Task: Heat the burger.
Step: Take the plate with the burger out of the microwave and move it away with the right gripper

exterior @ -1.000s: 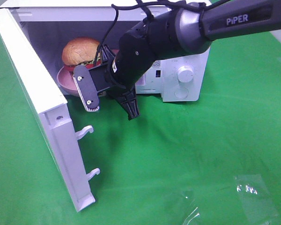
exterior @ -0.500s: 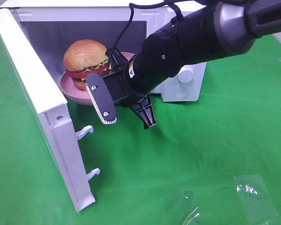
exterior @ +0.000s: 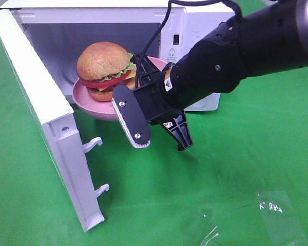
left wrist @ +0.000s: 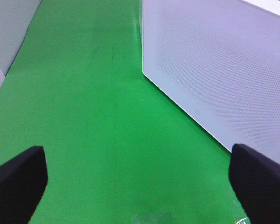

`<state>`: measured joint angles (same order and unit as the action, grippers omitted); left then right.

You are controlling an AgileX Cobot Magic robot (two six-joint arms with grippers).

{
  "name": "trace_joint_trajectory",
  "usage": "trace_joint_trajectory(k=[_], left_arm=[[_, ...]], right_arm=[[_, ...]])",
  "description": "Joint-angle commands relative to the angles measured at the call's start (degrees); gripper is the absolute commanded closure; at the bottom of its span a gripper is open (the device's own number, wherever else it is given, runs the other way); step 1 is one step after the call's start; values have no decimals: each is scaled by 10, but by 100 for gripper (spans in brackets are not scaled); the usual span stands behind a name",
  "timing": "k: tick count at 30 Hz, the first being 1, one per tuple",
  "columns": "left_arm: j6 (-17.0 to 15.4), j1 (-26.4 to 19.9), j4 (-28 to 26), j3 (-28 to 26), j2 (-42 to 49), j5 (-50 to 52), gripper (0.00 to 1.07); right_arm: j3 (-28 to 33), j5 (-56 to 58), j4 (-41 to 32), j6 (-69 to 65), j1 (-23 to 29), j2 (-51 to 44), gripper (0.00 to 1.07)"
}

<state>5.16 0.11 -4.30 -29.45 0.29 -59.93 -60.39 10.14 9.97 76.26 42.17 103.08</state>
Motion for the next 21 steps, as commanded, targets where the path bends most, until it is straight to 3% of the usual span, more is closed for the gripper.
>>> trace_joint_trajectory(k=[1,21], left_arm=[[0,-2,-2,2,10,6,8],[0,-2,-2,2,10,6,8]], right_arm=[[25,-45,2,5,3,-38,107],[198,-58,2,-5,3,-221,107]])
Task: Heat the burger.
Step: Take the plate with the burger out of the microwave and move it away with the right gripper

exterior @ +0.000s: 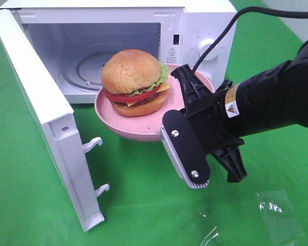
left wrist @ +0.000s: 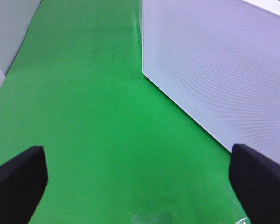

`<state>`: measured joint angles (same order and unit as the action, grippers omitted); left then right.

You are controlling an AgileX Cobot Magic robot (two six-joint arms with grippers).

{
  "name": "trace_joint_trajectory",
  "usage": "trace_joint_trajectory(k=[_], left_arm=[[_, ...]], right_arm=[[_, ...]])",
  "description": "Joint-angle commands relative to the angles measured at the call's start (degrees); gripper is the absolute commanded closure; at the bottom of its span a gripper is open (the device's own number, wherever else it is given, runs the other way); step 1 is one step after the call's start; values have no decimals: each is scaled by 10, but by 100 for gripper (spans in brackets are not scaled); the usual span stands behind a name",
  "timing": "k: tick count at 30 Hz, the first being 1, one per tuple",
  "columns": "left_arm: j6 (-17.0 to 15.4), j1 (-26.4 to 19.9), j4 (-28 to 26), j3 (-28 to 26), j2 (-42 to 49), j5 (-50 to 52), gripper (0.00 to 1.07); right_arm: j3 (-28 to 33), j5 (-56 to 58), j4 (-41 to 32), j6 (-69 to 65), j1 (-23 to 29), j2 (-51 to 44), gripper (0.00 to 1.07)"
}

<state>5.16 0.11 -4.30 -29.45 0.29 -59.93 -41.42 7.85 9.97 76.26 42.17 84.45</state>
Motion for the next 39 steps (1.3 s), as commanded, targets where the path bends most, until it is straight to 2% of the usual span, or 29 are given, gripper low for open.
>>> trace_joint_trajectory(k=[1,16,29,34,35,38,39], left_arm=[[0,-2,-2,2,10,6,8],[0,-2,-2,2,10,6,8],[0,-2,-2,2,10,6,8],[0,-2,-2,2,10,6,8],[0,-2,-2,2,10,6,8],[0,-2,-2,2,10,6,8],[0,-2,-2,2,10,6,8]], right_arm=[[21,-26,2,-9,4,-53,107],[100,45,2,-19,4,-200,107],[155,106,10,-96,4,-344,107],[160,172,74,-179,4,-382,107],[160,192,111,-228,4,-386,107],[160,202,135,-260,4,-386,107],[160,218,180,-329,4,-386,107]])
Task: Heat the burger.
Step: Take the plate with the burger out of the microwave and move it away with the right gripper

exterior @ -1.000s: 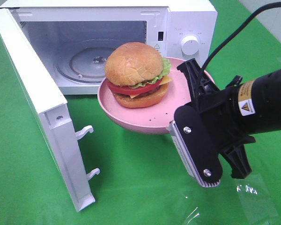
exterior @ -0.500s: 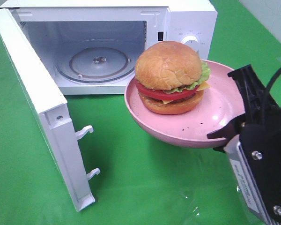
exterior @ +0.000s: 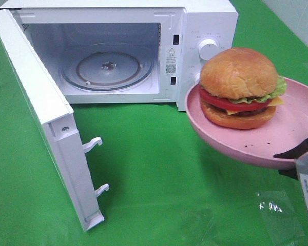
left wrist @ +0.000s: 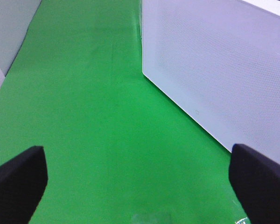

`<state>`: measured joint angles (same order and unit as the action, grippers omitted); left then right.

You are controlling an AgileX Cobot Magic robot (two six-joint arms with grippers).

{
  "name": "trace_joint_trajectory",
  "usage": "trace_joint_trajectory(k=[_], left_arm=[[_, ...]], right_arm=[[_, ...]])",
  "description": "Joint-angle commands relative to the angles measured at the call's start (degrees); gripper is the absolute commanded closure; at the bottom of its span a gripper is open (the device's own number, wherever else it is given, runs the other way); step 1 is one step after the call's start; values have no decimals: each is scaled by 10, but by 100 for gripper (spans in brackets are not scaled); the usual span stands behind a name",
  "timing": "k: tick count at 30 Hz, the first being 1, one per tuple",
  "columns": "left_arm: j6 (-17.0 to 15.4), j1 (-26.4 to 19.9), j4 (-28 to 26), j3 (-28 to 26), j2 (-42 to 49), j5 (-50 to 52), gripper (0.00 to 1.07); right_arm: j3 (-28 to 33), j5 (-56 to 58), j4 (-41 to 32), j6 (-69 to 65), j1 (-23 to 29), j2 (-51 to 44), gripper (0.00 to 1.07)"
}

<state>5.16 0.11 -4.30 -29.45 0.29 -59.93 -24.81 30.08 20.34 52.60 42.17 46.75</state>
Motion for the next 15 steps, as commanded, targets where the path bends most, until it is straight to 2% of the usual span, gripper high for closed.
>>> trace_joint_trajectory(k=[1,2,3,6,8,10,12,15], left_arm=[[0,-2,-2,2,10,6,8],[0,-2,-2,2,10,6,8],[0,-2,-2,2,10,6,8],[0,-2,-2,2,10,6,8],[0,-2,-2,2,10,6,8],[0,-2,-2,2,10,6,8],[0,-2,-2,2,10,6,8],[0,-2,-2,2,10,6,8]], right_arm=[[-6,10,122,-155,4,-9,107],[-6,10,122,-155,4,-9,107],[-6,22,167,-214,4,-9,107],[-6,29,187,-242,4,-9,107],[-6,61,240,-333,4,-9,107],[-6,61,240,-333,4,-9,107],[-5,81,276,-416,4,-9,107],[-5,85,293,-462,4,-9,107]])
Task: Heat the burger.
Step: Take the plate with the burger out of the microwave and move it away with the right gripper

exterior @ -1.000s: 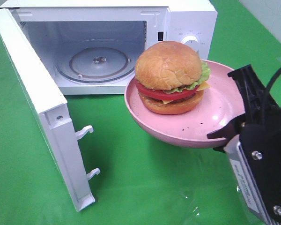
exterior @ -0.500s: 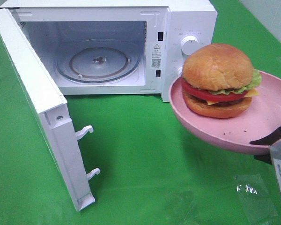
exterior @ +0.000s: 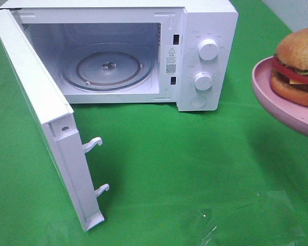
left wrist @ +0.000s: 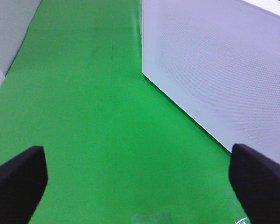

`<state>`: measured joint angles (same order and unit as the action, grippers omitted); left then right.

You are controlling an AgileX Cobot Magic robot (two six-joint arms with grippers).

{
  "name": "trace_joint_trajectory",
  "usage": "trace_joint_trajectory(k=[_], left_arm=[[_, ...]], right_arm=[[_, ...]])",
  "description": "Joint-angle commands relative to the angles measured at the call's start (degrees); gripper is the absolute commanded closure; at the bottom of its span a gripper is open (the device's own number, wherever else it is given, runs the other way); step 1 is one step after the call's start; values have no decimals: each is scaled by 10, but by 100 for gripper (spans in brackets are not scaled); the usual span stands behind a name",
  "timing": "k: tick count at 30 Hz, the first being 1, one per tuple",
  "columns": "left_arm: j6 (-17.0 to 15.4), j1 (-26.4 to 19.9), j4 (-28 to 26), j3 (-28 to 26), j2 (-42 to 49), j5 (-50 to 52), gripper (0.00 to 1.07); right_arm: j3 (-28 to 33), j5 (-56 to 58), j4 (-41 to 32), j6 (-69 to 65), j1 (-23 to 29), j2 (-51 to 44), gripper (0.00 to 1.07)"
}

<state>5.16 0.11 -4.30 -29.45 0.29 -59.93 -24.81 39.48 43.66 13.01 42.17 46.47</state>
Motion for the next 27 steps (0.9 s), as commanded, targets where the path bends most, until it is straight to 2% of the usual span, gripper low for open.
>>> trace_joint_trajectory(k=[1,4,9,19,27], left_arm=[[0,-2,-2,2,10,6,8],[0,-2,-2,2,10,6,8],[0,-2,-2,2,10,6,8],[0,-2,-2,2,10,6,8],[0,-2,-2,2,10,6,8]], right_arm=[[-5,-4,69,-93,4,-6,107],[-5,22,90,-165,4,3,107],[-5,48,94,-187,4,23,107],[-10,105,136,-359,4,107,107],[-64,238,136,-498,4,209,107]])
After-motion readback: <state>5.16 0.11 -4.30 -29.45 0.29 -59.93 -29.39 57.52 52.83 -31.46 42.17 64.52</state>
